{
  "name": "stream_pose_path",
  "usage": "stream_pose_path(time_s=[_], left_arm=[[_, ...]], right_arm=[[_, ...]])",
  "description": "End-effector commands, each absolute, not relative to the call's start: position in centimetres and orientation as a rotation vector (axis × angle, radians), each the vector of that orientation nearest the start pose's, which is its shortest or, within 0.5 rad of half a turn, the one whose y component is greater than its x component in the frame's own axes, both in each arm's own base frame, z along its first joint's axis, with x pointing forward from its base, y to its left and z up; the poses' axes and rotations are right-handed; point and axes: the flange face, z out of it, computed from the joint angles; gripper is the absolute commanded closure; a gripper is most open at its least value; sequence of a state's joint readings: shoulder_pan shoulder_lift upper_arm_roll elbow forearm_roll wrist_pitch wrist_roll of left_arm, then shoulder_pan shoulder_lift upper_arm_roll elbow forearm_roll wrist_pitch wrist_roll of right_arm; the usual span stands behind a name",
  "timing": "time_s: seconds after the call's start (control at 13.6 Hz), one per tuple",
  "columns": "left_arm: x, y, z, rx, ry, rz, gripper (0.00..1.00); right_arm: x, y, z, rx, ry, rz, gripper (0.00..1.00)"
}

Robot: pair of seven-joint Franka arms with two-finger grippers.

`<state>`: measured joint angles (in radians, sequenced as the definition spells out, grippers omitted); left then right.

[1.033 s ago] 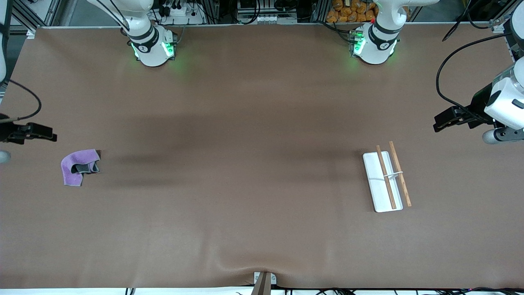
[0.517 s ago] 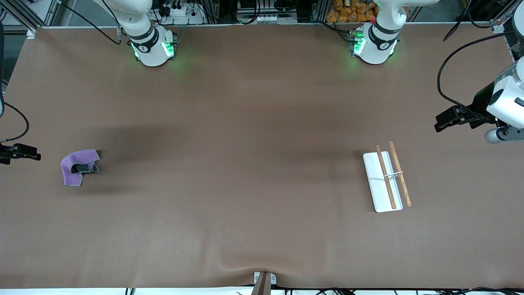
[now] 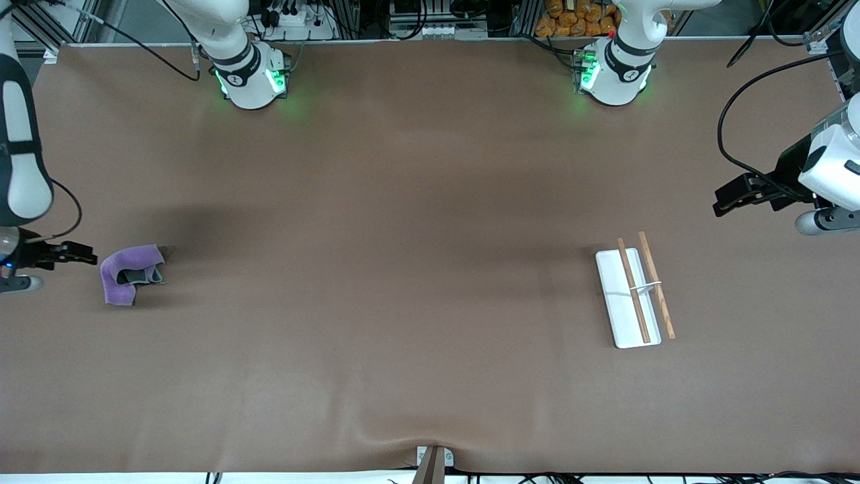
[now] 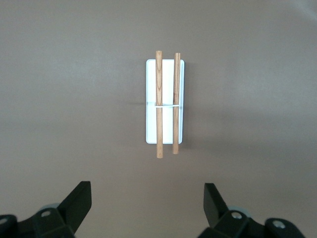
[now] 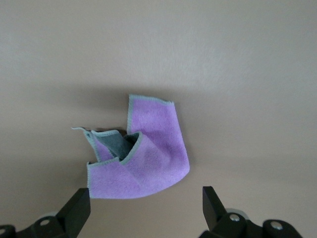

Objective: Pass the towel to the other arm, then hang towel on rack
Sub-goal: 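Reach the right gripper down to the purple towel and grasp it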

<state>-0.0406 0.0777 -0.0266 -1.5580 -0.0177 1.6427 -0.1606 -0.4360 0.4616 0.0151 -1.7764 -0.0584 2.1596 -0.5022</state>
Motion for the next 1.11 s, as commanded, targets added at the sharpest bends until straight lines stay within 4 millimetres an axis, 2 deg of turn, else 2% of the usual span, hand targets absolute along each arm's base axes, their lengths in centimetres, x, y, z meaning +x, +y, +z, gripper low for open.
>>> stream_pose_path(time_s=[0.0,0.3,0.59,1.03], left_arm=[[57.7,-2.7,59.8,-3.178,-0.113,0.005,0.0],[57.6,-2.4,59.9,-3.178,-0.118,0.002,0.0],[57.2,-2.0,59.4,-3.175,-0.127,0.041,0.0],[57.6,-2.3,59.0,-3.176,-0.123,0.041,0.0]], right_arm=[[59.2,-26.5,27.4,-3.115,-0.225,0.151,0.0],[59.6,-24.8,24.4,-3.115,-0.295,0.12,0.0],[58.2,-24.9,21.4,-3.142,-0.264,0.033,0.0],[57.7,-24.6,20.1,-3.13,-0.205,0.084,0.0]])
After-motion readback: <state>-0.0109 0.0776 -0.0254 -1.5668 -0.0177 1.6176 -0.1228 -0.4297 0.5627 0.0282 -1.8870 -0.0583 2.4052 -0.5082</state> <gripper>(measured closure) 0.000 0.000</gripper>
